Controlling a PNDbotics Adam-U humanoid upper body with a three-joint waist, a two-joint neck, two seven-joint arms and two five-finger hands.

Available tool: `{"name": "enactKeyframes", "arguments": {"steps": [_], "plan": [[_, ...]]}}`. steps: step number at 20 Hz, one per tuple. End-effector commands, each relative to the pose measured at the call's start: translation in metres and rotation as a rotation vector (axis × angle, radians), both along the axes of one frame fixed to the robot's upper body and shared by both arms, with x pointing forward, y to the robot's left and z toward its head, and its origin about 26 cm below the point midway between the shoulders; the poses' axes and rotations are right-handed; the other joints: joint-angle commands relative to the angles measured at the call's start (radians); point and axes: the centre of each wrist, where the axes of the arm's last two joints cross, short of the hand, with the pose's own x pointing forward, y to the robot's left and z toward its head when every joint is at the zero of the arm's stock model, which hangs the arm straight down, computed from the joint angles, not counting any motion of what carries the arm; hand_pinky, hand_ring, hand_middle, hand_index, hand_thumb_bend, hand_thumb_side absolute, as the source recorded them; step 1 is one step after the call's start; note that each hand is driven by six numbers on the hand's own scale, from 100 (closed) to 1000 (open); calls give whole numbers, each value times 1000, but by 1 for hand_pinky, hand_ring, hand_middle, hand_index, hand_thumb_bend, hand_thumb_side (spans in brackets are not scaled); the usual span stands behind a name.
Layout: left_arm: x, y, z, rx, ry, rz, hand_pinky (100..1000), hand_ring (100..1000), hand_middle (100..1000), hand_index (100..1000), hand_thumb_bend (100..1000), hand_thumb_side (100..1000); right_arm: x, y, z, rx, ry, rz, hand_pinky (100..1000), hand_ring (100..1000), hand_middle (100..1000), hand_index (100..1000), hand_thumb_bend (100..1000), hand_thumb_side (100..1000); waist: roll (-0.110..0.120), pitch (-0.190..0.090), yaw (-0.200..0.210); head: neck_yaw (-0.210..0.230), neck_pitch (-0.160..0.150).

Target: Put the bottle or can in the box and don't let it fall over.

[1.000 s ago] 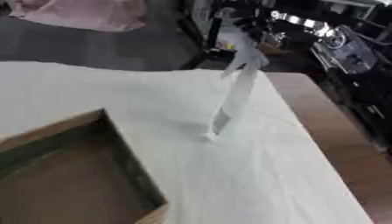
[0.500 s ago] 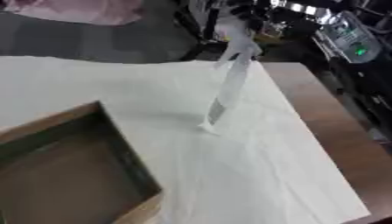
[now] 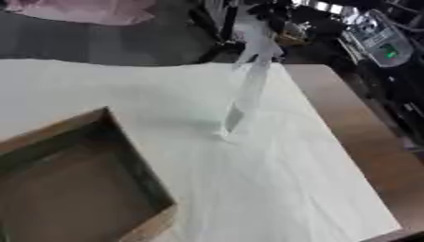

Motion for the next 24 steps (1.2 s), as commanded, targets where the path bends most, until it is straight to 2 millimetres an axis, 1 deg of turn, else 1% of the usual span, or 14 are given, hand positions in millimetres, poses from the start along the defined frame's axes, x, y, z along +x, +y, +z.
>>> {"name": "enactKeyframes", "arguments": {"steps": [1, 7, 13, 17, 20, 24], "plan": [[-1, 1, 7, 11, -23, -4, 678, 425, 907, 928, 224, 811, -6, -3, 13, -176, -89, 141, 1000, 1000, 1000, 987, 100, 614, 5, -19, -1, -5, -8], [0, -1, 8, 12, -23, -11, 679, 425, 907, 928, 225, 812, -6, -3, 2, -183, -63, 145, 1000, 1000, 1000, 991, 100, 625, 5, -14, 1, -6, -15], [0, -1, 7, 10, -23, -11, 680, 423, 908, 928, 225, 813, -6, -1, -1, -195, -59, 148, 1000, 1000, 1000, 980, 100, 625, 7, -11, 2, -8, -14], [0, -1, 7, 11, -22, -11, 680, 422, 908, 928, 226, 813, -6, -2, -1, -200, -59, 144, 1000, 1000, 1000, 976, 100, 607, 6, -9, 1, -8, -13], [0, -2, 7, 11, -22, -12, 680, 421, 908, 929, 226, 814, -5, -3, -3, -210, -61, 137, 1000, 1000, 1000, 971, 100, 573, 5, -7, 1, -8, -13], [0, -2, 7, 11, -21, -12, 680, 418, 908, 928, 226, 815, -4, -5, -4, -225, -66, 129, 1000, 1000, 1000, 958, 100, 480, 4, -4, 3, -9, -12]]}}
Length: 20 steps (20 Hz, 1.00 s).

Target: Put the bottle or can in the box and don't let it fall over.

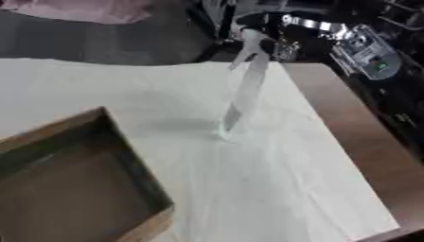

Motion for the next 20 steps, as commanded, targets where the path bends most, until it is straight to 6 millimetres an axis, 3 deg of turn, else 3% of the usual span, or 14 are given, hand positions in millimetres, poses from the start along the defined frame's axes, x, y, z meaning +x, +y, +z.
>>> {"name": "enactKeyframes", "arguments": {"steps": [1, 20], "plan": [[0, 0, 7, 12, -25, -4, 680, 418, 908, 928, 226, 815, -4, -8, 13, -190, -93, 136, 1000, 1000, 1000, 955, 100, 461, 4, -11, 0, -2, -10], [0, -1, 7, 11, -21, -4, 682, 415, 909, 927, 227, 815, 2, -6, 3, -275, -103, 122, 1000, 1000, 1000, 877, 192, 282, -3, -9, 1, -3, -5]]}}
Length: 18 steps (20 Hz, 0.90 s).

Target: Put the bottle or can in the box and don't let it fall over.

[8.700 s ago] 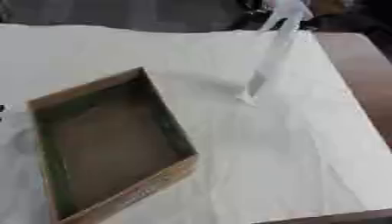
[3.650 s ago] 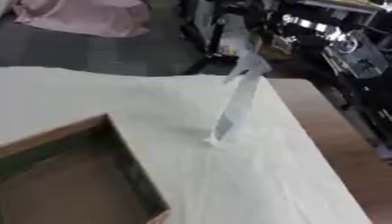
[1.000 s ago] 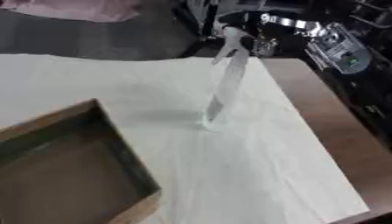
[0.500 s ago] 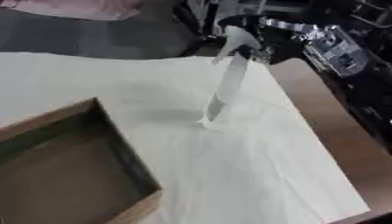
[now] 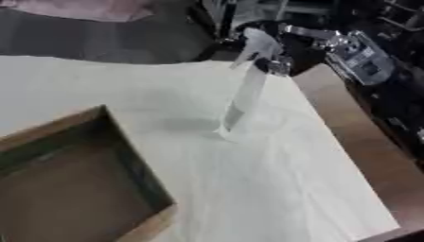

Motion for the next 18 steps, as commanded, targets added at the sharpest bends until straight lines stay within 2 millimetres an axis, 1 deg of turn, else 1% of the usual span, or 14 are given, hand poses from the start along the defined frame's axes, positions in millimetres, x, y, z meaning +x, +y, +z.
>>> {"name": "enactKeyframes", "arguments": {"steps": [1, 4, 5, 6, 7, 12, 14, 17, 18], "plan": [[-1, 0, 8, 13, -22, -2, 682, 415, 909, 927, 227, 815, -3, -6, 14, -217, -76, 170, 1000, 1000, 1000, 860, 199, 263, 5, -14, 0, -3, -5], [0, 0, 8, 12, -23, -2, 682, 414, 910, 927, 227, 815, -2, -6, 12, -215, -70, 166, 1000, 1000, 997, 833, 211, 232, 4, -13, 1, -2, -4], [0, 0, 8, 12, -23, -2, 682, 414, 910, 927, 228, 816, -2, -6, 12, -213, -67, 165, 994, 1000, 972, 816, 214, 222, 4, -12, 2, -3, -4], [0, 0, 8, 12, -23, -2, 682, 414, 910, 927, 228, 816, -1, -5, 12, -210, -65, 163, 993, 1000, 965, 813, 216, 217, 3, -12, 2, -3, -3], [0, 0, 8, 12, -22, -3, 682, 413, 910, 927, 228, 816, -1, -5, 11, -206, -62, 163, 987, 1000, 944, 797, 225, 192, 3, -11, 2, -3, -3], [0, 0, 8, 13, -20, -2, 682, 412, 911, 927, 229, 817, -1, -5, 9, -195, -53, 161, 980, 1000, 928, 779, 246, 160, -1, -9, 1, -3, -4], [0, 0, 8, 13, -21, -2, 682, 412, 911, 926, 229, 817, -1, -5, 8, -184, -46, 160, 970, 995, 926, 775, 237, 150, -2, -8, 2, -4, -4], [0, 0, 8, 13, -20, -1, 682, 411, 911, 924, 229, 817, -1, -4, 7, -168, -37, 162, 937, 887, 920, 766, 232, 118, -2, -7, 4, -5, -6], [0, -1, 8, 13, -20, -1, 682, 410, 911, 924, 229, 818, -1, -4, 7, -163, -35, 165, 903, 867, 913, 758, 228, 100, -3, -7, 4, -5, -6]]}}
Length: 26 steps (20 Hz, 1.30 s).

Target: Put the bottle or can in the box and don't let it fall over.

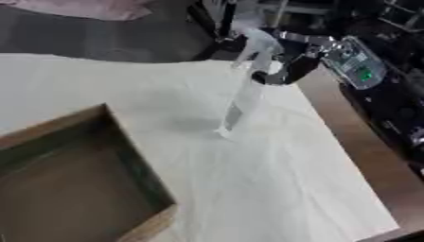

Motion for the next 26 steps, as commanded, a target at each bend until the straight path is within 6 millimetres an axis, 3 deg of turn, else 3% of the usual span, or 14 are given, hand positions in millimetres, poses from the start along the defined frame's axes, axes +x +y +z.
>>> {"name": "enactKeyframes", "arguments": {"steps": [1, 5, 8, 15, 19, 26], "plan": [[0, 0, 7, 10, -25, -2, 682, 409, 911, 923, 229, 819, -4, -5, 13, -171, -64, 170, 848, 858, 907, 753, 229, 100, 5, -12, 1, -4, -6], [0, -1, 7, 11, -23, -1, 682, 408, 911, 921, 228, 819, -4, -2, 11, -157, -46, 175, 750, 823, 879, 725, 219, 100, 5, -9, 1, -6, -7], [0, -1, 7, 12, -24, -1, 682, 408, 911, 920, 228, 819, -4, -2, 10, -149, -30, 169, 739, 792, 845, 696, 219, 100, 6, -7, 1, -8, -9], [-1, -1, 6, 16, -24, -1, 682, 406, 912, 919, 228, 819, -5, -1, 17, -126, -22, 161, 786, 802, 841, 696, 245, 100, 7, -8, 0, -10, -5], [-1, 0, 6, 17, -24, 0, 683, 407, 912, 918, 228, 818, -6, -2, 19, -139, -35, 163, 866, 908, 923, 775, 299, 101, 6, -10, -1, -10, -3], [-2, 0, 6, 16, -16, 4, 684, 408, 912, 917, 229, 816, -10, -15, 27, -178, -76, 135, 916, 985, 978, 825, 329, 179, 1, -20, -7, -5, -2]]}}
